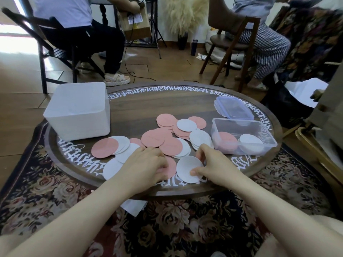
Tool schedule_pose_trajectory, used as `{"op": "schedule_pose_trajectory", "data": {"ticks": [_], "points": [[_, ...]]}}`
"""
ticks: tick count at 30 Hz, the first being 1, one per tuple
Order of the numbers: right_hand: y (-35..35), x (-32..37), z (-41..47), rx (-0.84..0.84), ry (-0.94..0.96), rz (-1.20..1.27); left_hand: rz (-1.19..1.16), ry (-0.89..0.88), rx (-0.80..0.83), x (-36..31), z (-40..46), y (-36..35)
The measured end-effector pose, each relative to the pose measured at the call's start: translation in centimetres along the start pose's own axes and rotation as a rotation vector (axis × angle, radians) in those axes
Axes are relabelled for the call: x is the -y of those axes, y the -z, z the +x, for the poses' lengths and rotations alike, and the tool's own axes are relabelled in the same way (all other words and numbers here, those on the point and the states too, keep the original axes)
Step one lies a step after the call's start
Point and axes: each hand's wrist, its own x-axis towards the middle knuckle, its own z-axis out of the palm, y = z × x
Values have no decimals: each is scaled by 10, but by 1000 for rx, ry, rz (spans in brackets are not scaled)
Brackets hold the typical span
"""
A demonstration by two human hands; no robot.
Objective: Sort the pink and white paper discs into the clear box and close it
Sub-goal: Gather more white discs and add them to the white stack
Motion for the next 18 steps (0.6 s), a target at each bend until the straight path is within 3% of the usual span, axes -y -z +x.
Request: {"op": "schedule_pose_trajectory", "data": {"ticks": [4, 8, 12, 15, 18], "points": [[0, -4, 3, 21, -5, 155, -206, 102, -45, -6, -2, 0], [6, 3, 1, 22, 12, 503, -615, 236, -175, -20, -1, 6], [11, 16, -3, 53, 63, 777, -967, 335, -190, -27, 2, 8], [10, 13, 0, -4, 70, 640, -1121, 480, -248, -23, 4, 6], [7, 2, 5, -69, 58, 324, -1281, 602, -304, -18, 4, 9]]}}
